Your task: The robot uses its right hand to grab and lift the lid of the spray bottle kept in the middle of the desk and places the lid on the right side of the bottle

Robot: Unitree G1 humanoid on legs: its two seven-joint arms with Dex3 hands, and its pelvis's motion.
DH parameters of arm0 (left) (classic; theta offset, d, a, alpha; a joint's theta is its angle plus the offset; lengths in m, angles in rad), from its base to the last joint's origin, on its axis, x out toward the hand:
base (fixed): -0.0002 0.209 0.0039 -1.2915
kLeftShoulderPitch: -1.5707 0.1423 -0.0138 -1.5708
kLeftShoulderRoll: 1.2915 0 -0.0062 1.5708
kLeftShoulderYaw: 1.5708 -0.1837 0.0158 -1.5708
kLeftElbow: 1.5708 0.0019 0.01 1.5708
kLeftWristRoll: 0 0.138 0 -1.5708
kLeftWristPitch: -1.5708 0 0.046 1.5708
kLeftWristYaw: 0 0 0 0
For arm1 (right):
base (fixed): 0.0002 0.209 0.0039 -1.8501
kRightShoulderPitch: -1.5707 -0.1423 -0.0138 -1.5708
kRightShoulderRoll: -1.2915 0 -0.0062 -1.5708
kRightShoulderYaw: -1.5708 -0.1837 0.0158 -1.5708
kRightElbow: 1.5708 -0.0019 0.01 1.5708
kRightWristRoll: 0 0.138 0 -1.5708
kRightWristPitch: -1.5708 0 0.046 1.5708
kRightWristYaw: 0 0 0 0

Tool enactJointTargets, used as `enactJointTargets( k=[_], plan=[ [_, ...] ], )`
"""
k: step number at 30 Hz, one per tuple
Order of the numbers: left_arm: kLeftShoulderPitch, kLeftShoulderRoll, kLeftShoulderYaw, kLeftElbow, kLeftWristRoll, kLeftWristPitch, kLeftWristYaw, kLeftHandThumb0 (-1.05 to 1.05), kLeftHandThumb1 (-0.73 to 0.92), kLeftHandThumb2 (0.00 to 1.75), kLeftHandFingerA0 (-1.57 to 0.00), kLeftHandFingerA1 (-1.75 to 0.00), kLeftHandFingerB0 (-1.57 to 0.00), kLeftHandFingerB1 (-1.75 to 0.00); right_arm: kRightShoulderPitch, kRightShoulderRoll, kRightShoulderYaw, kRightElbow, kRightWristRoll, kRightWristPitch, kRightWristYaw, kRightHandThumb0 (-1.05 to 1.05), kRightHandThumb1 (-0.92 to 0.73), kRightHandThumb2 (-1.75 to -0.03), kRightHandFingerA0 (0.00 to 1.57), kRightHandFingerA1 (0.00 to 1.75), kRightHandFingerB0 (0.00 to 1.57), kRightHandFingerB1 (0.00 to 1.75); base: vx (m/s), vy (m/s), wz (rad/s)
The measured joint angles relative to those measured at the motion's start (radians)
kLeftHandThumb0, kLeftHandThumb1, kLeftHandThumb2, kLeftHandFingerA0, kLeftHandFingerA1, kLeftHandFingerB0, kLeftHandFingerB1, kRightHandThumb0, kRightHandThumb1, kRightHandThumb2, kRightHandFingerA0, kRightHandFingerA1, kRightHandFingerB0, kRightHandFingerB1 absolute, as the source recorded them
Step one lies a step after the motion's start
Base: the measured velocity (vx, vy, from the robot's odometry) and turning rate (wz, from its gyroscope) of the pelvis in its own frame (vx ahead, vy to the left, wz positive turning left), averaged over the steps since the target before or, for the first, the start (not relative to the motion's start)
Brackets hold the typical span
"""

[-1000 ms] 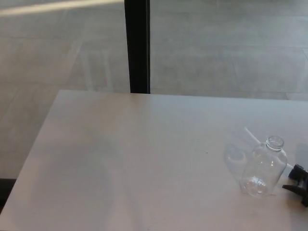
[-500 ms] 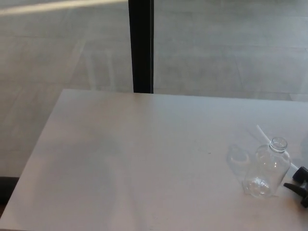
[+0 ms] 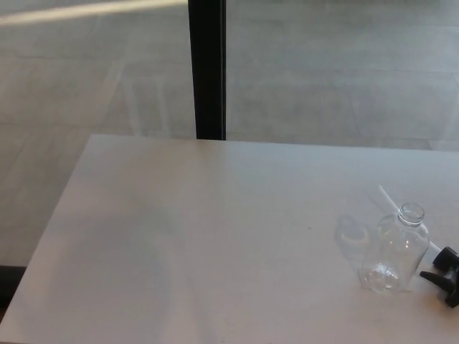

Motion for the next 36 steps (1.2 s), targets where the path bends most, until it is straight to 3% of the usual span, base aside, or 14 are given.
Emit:
enactJointTargets(
  k=[1, 7, 8, 14, 15, 16, 21, 22, 24, 25, 33, 34, 35, 36],
  plan=[
    [-0.001, 0.000, 0.000, 0.001, 0.000, 0.000, 0.000, -0.91, 0.92, 0.70, -0.58, -0.50, -0.40, -0.37, 0.017, 0.007, -0.033, 0.010, 0.006, -0.004, -0.009, -0.79, -0.84, -0.65, 0.00, 0.00, 0.00, 0.22, 0.00, 0.000, 0.00],
    [-0.003, 0.000, 0.000, 0.003, 0.001, 0.000, 0.000, -0.89, 0.92, 0.71, -0.55, -0.49, -0.39, -0.38, 0.092, 0.102, -0.215, 0.100, 0.053, -0.038, -0.082, -0.86, -0.65, -0.94, 0.00, 0.17, 0.01, 0.06, 0.00, 0.000, 0.00],
    [-0.003, 0.000, 0.000, 0.003, 0.001, 0.000, 0.000, -0.89, 0.92, 0.73, -0.54, -0.50, -0.37, -0.38, 0.100, 0.129, -0.251, 0.129, 0.067, -0.044, -0.097, -0.71, -0.79, -0.64, 0.00, 0.00, 0.00, 0.24, 0.00, 0.000, 0.00],
    [-0.014, 0.001, 0.000, 0.018, 0.001, 0.000, 0.001, -0.90, 0.92, 0.69, -0.57, -0.51, -0.38, -0.39, 0.127, 0.247, -0.384, 0.280, 0.135, -0.085, -0.171, -0.74, -0.59, -0.95, 0.00, 0.27, 0.00, 0.21, 0.00, 0.000, 0.00],
    [-0.015, 0.002, 0.000, 0.021, 0.001, 0.000, 0.002, -0.87, 0.92, 0.68, -0.59, -0.50, -0.41, -0.38, 0.132, 0.272, -0.404, 0.314, 0.152, -0.100, -0.187, -0.72, -0.78, -0.65, 0.00, 0.09, 0.00, 0.19, 0.00, 0.000, 0.00],
    [-0.016, 0.003, 0.000, 0.023, 0.001, 0.001, 0.003, -0.85, 0.92, 0.69, -0.58, -0.51, -0.41, -0.40, 0.134, 0.285, -0.415, 0.337, 0.162, -0.111, -0.196, -0.73, -0.57, -0.97, 0.00, 0.25, 0.00, 0.21, 0.00, 0.000, 0.00],
    [-0.018, 0.009, 0.000, 0.030, 0.006, 0.008, 0.019, -0.85, 0.92, 0.68, -0.56, -0.51, -0.38, -0.39, 0.151, 0.347, -0.437, 0.463, 0.220, -0.176, -0.199, -0.74, -0.55, -0.97, 0.00, 0.26, 0.00, 0.25, 0.00, 0.000, 0.00],
    [-0.019, 0.010, 0.000, 0.033, 0.006, 0.009, 0.021, -0.82, 0.73, 1.12, -0.51, -0.61, -0.33, -0.53, 0.154, 0.355, -0.437, 0.475, 0.228, -0.185, -0.199, -0.88, -0.64, -0.97, 0.00, 0.09, 0.00, 0.10, 0.00, 0.000, 0.00],
    [-0.018, 0.013, 0.000, 0.035, 0.006, 0.013, 0.027, -0.81, 0.73, 1.12, -0.51, -0.61, -0.33, -0.53, 0.164, 0.376, -0.426, 0.501, 0.246, -0.214, -0.195, -0.72, -0.77, -0.63, 0.00, 0.07, 0.00, 0.16, 0.00, 0.000, 0.00],
    [-0.018, 0.013, 0.000, 0.036, 0.006, 0.014, 0.028, -0.84, 0.92, 0.67, -0.55, -0.52, -0.37, -0.40, 0.167, 0.382, -0.420, 0.509, 0.252, -0.224, -0.193, -0.90, -0.59, -0.90, 0.00, 0.08, 0.00, 0.00, 0.00, 0.000, 0.00],
    [-0.015, 0.014, 0.000, 0.032, 0.006, 0.029, 0.036, -0.85, 0.91, 0.67, -0.56, -0.52, -0.36, -0.39, 0.183, 0.407, -0.387, 0.562, 0.319, -0.334, -0.140, -0.92, -0.63, -0.94, 0.00, 0.08, 0.00, 0.00, 0.00, 0.000, 0.00],
    [-0.015, 0.015, 0.000, 0.031, 0.006, 0.031, 0.037, -0.85, 0.72, 1.10, -0.49, -0.61, -0.32, -0.53, 0.184, 0.407, -0.382, 0.568, 0.324, -0.345, -0.136, -0.73, -0.76, -0.63, 0.00, 0.15, 0.00, 0.15, 0.00, 0.000, 0.00],
    [-0.015, 0.016, 0.001, 0.031, 0.006, 0.033, 0.039, -0.87, 0.90, 0.67, -0.55, -0.51, -0.38, -0.39, 0.186, 0.407, -0.374, 0.577, 0.331, -0.359, -0.131, -0.94, -0.65, -0.95, 0.00, 0.06, 0.00, 0.00, 0.00, 0.000, 0.00],
    [-0.015, 0.018, 0.001, 0.031, 0.006, 0.036, 0.041, -0.87, 0.90, 0.67, -0.55, -0.51, -0.38, -0.39, 0.187, 0.406, -0.366, 0.587, 0.337, -0.373, -0.128, -0.94, -0.65, -0.95, 0.00, 0.06, 0.00, 0.00, 0.00, 0.000, 0.00]
  ],
)
